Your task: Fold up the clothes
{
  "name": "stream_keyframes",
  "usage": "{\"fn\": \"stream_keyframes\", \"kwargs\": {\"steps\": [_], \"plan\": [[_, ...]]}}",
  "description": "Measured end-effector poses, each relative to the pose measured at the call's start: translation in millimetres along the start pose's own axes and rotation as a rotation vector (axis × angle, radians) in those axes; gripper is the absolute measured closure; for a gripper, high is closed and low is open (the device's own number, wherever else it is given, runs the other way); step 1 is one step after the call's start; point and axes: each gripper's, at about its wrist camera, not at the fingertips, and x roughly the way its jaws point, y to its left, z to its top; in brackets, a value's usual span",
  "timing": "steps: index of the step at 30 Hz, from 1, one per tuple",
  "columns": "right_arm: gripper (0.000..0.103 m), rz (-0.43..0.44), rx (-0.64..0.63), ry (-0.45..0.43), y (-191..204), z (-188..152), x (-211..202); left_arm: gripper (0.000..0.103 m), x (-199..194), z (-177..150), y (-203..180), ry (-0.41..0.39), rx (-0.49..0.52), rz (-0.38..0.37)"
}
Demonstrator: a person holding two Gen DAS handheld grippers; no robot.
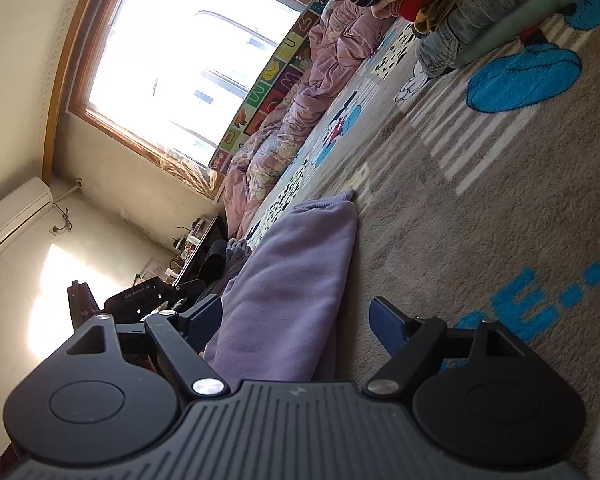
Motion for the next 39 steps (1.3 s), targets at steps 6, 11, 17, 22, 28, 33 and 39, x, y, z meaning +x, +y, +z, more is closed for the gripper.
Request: {"fn": "stream_keyframes", "kwargs": {"steps": [6,11,17,22,28,33,39], "plan": [[0.022,-0.012,0.003,0.02,-4,-1,7,0.034,23,7,1,0.019,-0.001,0.02],[0.022,-0.012,0.0,0.027,-4,-1,10,0.058,39,9,0,0.05,0.013,0.019],[0.022,-0.013,-0.006,0.032,-5,-1,11,0.094,37,5,-10,0.049,0.079,0.04],[0.022,-0.018,-0.013,0.031,-4,-2,10,0.099,12,3,-15,-0.008,0.122,0.038],[0.022,-0.031,-0.025,0.029,-2,-3,10,0.1,-18,1,-22,-0.076,0.174,0.036],[0.022,-0.038,-0.026,0.027,-1,-3,9,0.1,-40,-2,-25,-0.118,0.211,0.049],[0.022,-0.049,-0.034,0.025,0,-5,9,0.1,-64,-3,-15,-0.159,0.214,0.078]]}}
